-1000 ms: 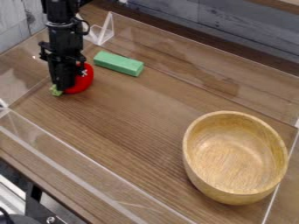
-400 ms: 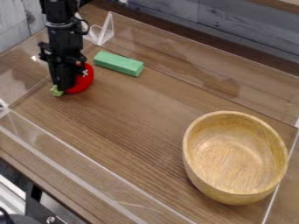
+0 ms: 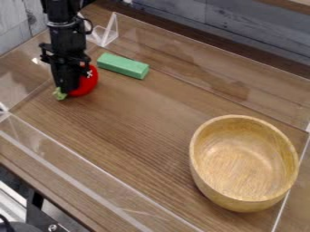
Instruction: Move the red object to the left side of the table
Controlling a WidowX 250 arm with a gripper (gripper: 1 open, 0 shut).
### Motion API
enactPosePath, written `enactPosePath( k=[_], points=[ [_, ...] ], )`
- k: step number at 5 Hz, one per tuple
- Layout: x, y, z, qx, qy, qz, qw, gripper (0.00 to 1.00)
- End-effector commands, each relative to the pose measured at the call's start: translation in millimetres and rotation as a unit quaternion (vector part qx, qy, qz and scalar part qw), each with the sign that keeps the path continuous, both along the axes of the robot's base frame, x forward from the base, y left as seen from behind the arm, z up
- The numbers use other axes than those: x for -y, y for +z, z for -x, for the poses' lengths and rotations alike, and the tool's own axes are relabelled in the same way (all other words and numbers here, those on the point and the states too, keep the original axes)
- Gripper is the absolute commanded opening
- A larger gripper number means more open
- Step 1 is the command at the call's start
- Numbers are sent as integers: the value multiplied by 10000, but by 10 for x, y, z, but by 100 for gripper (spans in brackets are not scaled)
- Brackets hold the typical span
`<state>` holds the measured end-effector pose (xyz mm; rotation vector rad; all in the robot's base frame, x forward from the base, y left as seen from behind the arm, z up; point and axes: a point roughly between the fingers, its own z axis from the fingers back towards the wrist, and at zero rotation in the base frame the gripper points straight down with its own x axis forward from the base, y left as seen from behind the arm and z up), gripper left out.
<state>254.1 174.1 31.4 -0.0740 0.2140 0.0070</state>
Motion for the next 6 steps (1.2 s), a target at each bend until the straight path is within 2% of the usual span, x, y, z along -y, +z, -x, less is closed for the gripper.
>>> enactPosePath(
  k=[1,3,6],
  points=[
    [9,250,-88,313,-49,-179,9993,0],
    [46,276,-107,327,-54,-174,9993,0],
    [31,158,-105,253,-56,-219,9994,0]
  ],
)
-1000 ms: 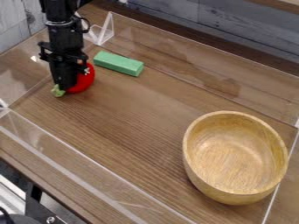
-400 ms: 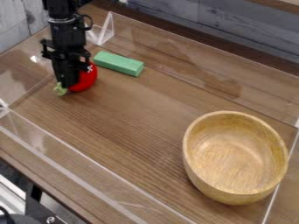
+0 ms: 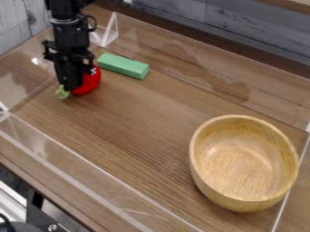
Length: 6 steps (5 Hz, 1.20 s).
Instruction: Move the red object to the left side of the table
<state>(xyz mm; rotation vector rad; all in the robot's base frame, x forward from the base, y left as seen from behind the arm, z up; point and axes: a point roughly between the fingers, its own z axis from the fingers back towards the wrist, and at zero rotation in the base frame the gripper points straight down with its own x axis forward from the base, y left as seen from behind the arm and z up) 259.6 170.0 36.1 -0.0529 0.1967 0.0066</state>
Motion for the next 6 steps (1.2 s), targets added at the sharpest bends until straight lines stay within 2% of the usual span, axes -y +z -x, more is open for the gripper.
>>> enactPosePath(
  k=[1,4,6],
  points=[
    [-12,82,-48,146,-46,-125,9998,0],
    [-6,17,-48,101,-36,-149,9998,0],
    [46,95,-74,155,-18,-127,9998,0]
  ],
)
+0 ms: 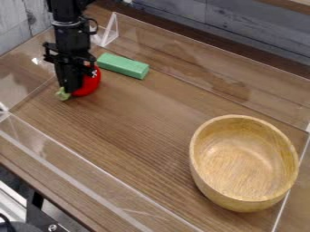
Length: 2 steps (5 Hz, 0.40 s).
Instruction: Move the red object to the left side of the table
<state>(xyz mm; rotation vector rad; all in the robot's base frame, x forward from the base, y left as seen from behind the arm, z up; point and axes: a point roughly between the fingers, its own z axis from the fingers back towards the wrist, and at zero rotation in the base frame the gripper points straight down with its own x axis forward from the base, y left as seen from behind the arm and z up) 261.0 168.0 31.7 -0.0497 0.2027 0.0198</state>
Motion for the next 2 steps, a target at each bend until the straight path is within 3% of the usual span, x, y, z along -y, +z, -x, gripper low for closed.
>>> enactPosePath(
  k=[1,2],
  points=[
    [49,172,-72,207,-73,-96,9997,0],
    [73,210,-84,231,-62,-86,9997,0]
  ],
)
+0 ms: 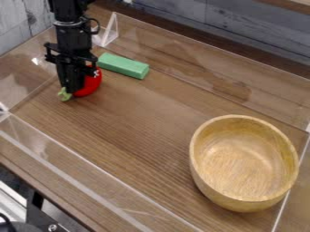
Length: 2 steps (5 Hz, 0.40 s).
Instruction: Move the red object to the left side of the table
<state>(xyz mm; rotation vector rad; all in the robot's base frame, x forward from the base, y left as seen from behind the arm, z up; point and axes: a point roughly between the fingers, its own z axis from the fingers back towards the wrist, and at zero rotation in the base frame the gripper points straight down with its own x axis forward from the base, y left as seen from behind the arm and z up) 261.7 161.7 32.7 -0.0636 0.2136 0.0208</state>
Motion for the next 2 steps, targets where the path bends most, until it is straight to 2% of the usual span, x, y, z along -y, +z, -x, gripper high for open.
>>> enactPosePath(
  k=[1,2],
  points=[
    [20,195,-82,278,-57,-155,9995,0],
    [22,166,-86,254,-45,-163,9995,0]
  ],
)
